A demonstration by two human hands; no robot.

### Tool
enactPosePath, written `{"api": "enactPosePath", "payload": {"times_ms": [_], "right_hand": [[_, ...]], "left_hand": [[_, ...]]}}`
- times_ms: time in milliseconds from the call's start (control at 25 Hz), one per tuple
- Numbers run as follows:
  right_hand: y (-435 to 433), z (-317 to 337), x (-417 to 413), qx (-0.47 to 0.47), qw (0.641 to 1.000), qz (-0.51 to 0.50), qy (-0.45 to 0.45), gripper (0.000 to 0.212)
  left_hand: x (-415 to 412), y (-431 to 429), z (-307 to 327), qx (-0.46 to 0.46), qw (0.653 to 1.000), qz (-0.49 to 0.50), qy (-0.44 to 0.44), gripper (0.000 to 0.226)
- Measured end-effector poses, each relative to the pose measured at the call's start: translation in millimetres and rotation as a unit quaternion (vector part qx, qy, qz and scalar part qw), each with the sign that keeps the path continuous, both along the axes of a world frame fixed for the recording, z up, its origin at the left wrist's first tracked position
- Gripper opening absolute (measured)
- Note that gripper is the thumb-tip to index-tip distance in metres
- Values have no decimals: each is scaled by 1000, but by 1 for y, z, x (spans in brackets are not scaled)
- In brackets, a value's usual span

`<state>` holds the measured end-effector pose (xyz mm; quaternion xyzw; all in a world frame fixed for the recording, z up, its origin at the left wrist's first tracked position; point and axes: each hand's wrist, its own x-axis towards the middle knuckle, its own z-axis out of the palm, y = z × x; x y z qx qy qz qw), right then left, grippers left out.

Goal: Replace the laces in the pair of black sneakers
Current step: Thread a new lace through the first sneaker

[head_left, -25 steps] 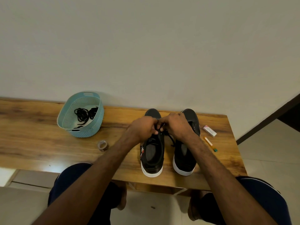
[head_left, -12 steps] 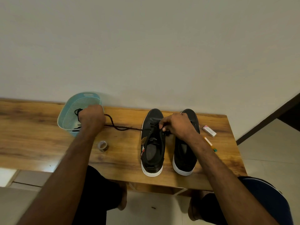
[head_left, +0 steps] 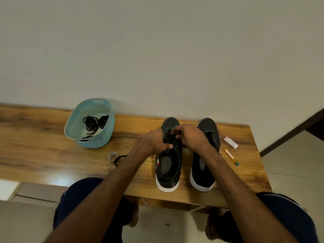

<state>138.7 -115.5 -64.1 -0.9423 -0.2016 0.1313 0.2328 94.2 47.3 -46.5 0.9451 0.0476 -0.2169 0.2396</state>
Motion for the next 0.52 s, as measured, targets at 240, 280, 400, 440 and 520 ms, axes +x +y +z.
{"api": "enactPosePath", "payload": {"times_ms": [240,280,400,440,520], "right_hand": [[2,-3,-2,-51,999,-3,-20,15],[2,-7,-3,-40,999,-7,-11,19],[-2,-20,-3,105,992,-34,55,27],[-3,-22,-3,151,985,-41,66,24],[-6,-24,-6,203,975,-51,80,18]], "left_hand": [[-5,-12,-5,73,989,-68,-106,49],[-6,-14,-8,71,990,-68,-103,49],[-5,-14,-11,53,992,-52,-98,50],[-3,-11,-11,46,993,-43,-97,49],[0,-7,-11,44,993,-33,-104,45]]}}
